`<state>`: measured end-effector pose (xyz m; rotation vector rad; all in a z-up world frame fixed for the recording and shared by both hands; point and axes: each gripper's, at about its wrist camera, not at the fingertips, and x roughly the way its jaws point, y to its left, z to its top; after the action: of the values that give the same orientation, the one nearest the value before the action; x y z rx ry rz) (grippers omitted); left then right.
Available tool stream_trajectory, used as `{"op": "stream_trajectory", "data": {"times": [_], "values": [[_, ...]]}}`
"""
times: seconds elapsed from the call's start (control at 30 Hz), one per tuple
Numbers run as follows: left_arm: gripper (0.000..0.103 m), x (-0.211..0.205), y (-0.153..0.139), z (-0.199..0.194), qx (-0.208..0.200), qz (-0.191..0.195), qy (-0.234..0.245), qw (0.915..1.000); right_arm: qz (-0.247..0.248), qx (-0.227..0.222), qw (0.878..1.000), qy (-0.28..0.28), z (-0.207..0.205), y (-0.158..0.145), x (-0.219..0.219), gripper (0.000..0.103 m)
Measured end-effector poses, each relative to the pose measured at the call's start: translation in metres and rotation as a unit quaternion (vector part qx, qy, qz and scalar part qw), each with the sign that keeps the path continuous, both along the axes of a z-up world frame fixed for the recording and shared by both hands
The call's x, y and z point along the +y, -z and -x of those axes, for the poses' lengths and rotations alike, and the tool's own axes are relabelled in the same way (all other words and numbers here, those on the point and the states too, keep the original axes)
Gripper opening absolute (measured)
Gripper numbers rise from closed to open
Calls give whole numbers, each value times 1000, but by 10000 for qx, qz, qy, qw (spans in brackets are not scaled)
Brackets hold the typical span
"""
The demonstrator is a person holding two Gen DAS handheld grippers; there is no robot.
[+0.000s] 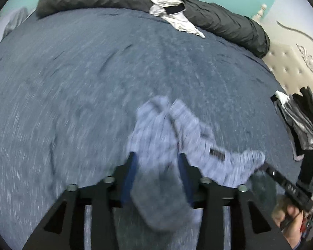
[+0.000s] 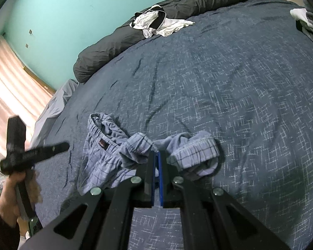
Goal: Fold clothes
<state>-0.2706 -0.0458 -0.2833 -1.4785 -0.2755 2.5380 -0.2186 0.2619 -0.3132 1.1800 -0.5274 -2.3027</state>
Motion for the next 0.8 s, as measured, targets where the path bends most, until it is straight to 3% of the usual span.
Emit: {"op": "stream_trajectory", "data": {"times": [0.2, 0.57, 0.63, 0.67, 0.7, 0.8], "values": [[49, 16, 12, 43, -43, 139, 220, 9997, 5, -20, 10000, 31, 3, 3, 5, 2], [49, 28, 21, 65, -10, 256, 486, 9985, 67, -45, 10000, -21, 6, 5, 8, 2], [36, 31, 23, 66, -1, 230, 503, 9985, 71, -45, 10000, -19, 6, 5, 9, 2], [18, 32, 23, 67, -2, 212, 511, 9985, 72, -44, 10000, -20, 6, 5, 8, 2], [10, 33, 23, 66, 13, 233, 516, 9984, 72, -42, 10000, -22, 7, 5, 8, 2], [8, 35, 17, 63, 95, 271, 552, 9981, 68, -39, 10000, -39, 6, 5, 7, 2]]}}
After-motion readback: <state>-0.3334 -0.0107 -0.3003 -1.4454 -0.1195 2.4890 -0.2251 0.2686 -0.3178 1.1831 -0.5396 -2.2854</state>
